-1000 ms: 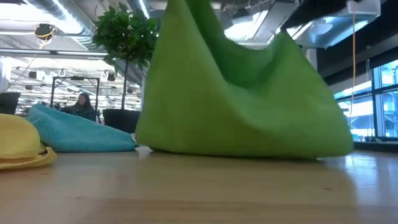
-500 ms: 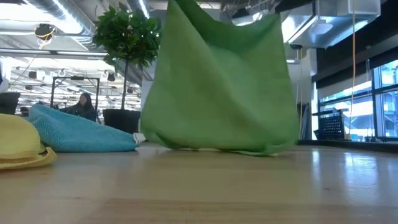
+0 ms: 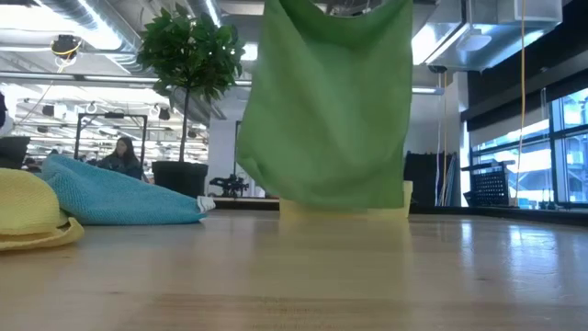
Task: Fold microfiber towels
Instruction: Fold the green microfiber towel
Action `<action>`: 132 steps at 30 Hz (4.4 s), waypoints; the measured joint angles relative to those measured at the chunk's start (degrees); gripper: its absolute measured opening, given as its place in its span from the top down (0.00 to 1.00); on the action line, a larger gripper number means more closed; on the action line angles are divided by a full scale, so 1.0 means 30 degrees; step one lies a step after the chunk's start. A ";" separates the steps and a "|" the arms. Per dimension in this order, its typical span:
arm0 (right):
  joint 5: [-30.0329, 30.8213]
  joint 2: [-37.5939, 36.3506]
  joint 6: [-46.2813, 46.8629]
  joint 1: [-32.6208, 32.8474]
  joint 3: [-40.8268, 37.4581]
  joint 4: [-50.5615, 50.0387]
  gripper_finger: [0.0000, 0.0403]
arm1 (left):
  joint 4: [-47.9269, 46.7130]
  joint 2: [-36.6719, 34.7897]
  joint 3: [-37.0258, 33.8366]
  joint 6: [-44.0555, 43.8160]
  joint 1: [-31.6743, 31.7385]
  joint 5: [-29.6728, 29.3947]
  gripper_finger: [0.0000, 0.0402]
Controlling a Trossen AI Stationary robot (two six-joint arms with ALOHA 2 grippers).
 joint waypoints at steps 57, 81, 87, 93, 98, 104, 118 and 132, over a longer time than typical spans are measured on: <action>0.7084 0.0524 0.9199 1.8915 -0.2317 -0.0818 1.00 | -0.1708 0.2451 0.0007 -0.7178 -1.2757 -0.1997 1.00; 0.8074 0.0431 0.8976 0.8872 -0.8454 -0.4122 1.00 | -1.0220 0.2725 -0.5042 -1.4288 -0.3042 0.0631 1.00; 0.4946 0.0427 0.7582 0.7664 -0.9196 -0.3201 1.00 | -1.0010 0.2750 -0.5042 -1.2844 -0.3385 0.2227 1.00; 0.1408 0.0427 0.8646 0.7681 -0.9725 -0.3349 1.00 | -0.9402 0.3212 -0.5034 -1.1802 -0.4954 0.4975 1.00; -0.0135 0.0427 0.9071 0.7681 -1.0547 -0.3190 1.00 | -0.8901 0.4009 -0.5027 -1.1253 -0.6480 0.5593 1.00; -0.0969 0.0434 0.9040 0.7681 -1.2411 -0.0962 1.00 | -0.7979 0.6088 -0.5042 -1.0711 -0.7417 0.5621 1.00; 0.2517 0.0427 0.5030 0.6060 -0.9828 -0.0730 1.00 | -0.7210 0.7439 -0.5042 -0.9118 -0.4711 0.5580 1.00; -0.2788 0.0420 0.2167 0.0386 -0.8109 -0.2463 1.00 | -0.6949 0.4977 -0.5042 -0.7047 -0.2036 0.4791 1.00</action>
